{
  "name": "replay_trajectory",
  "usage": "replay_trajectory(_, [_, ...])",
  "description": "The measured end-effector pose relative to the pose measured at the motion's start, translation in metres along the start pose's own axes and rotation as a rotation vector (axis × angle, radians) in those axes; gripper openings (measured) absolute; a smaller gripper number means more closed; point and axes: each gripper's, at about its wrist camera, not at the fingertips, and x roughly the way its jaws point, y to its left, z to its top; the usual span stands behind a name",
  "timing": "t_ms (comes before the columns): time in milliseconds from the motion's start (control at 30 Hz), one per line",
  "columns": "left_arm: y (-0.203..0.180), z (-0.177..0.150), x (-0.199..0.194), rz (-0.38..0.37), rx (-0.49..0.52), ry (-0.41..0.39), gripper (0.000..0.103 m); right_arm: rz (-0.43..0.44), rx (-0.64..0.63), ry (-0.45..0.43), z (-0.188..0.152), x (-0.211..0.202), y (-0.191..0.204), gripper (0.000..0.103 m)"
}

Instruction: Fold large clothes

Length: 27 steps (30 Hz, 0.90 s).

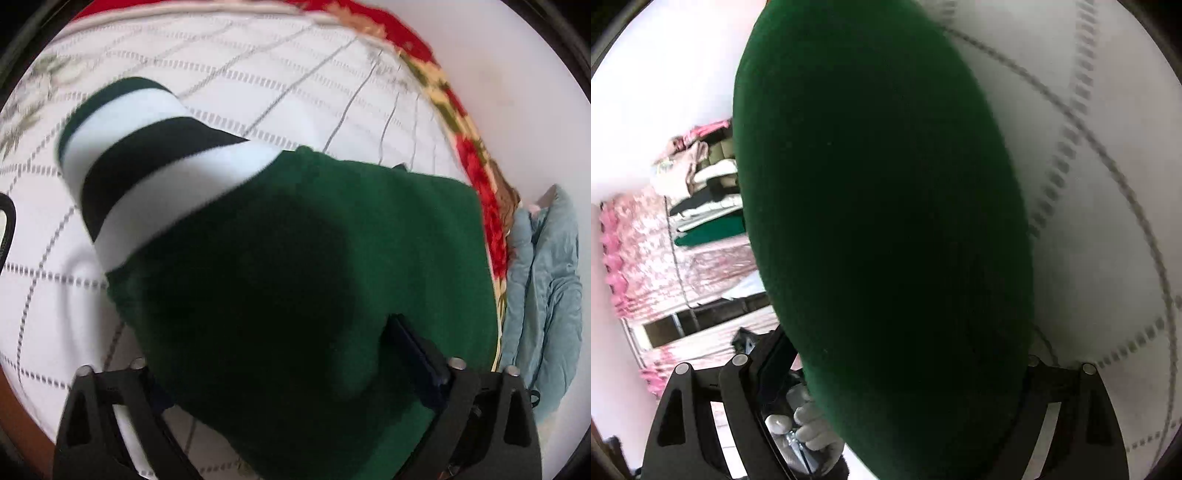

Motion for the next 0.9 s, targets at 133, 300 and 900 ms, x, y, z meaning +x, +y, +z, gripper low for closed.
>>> replay_trajectory(133, [-0.004,0.007,-0.008,-0.018,-0.034,-0.063,0.044,0.049,0.039,-0.007,0.004,0.002,0.011,0.058])
replay_trajectory(300, [-0.005,0.001,-0.006,-0.038,-0.014,-0.052,0.049,-0.005,-0.021,-0.006,0.012,0.016,0.014,0.075])
replay_trajectory(900, [-0.051,0.049,-0.051,-0.119,0.012,-0.178,0.028,0.024,-0.163,-0.104,0.025,0.008,0.117,0.042])
